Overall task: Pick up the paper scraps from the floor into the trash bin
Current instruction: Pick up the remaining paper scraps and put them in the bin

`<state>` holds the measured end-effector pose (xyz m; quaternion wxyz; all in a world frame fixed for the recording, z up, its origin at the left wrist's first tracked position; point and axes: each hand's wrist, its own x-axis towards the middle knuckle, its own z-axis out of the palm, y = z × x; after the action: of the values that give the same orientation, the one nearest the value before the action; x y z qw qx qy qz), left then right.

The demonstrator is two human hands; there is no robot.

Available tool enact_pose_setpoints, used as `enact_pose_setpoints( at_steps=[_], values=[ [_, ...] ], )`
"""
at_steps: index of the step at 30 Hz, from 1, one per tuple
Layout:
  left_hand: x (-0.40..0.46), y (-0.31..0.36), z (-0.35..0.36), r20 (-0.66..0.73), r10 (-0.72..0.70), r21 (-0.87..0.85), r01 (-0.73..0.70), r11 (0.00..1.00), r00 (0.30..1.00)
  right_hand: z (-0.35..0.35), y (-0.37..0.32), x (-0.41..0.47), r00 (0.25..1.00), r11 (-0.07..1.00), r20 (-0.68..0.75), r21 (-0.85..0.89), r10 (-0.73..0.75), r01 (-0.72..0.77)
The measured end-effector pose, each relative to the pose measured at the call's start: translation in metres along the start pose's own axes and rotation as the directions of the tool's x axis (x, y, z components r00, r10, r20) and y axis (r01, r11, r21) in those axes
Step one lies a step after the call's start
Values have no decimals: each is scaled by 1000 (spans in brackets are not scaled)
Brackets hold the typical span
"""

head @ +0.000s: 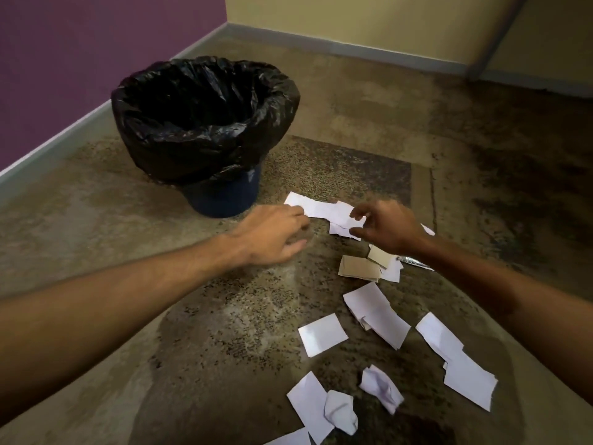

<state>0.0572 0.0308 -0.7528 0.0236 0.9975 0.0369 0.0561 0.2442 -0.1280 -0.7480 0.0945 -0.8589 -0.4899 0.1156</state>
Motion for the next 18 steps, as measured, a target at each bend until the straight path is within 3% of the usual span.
enact_pose_setpoints(
  at_steps=[6,9,12,18],
  values=[
    [3,23,30,90,65,-51,-61,997,994,37,22,-8,982,995,183,-94,50,-33],
    [-7,49,46,238,35,-27,-29,999,971,53,26,-12,966,981,257,-194,38,13],
    [-19,73,63,382,-24,-5,28,1000,924,66,29,-16,962,962,269,-272,41,35],
    [-26,94,82,407,-14,57,-10,998,914,79,35,-19,964,946,262,-321,54,35]
  ],
)
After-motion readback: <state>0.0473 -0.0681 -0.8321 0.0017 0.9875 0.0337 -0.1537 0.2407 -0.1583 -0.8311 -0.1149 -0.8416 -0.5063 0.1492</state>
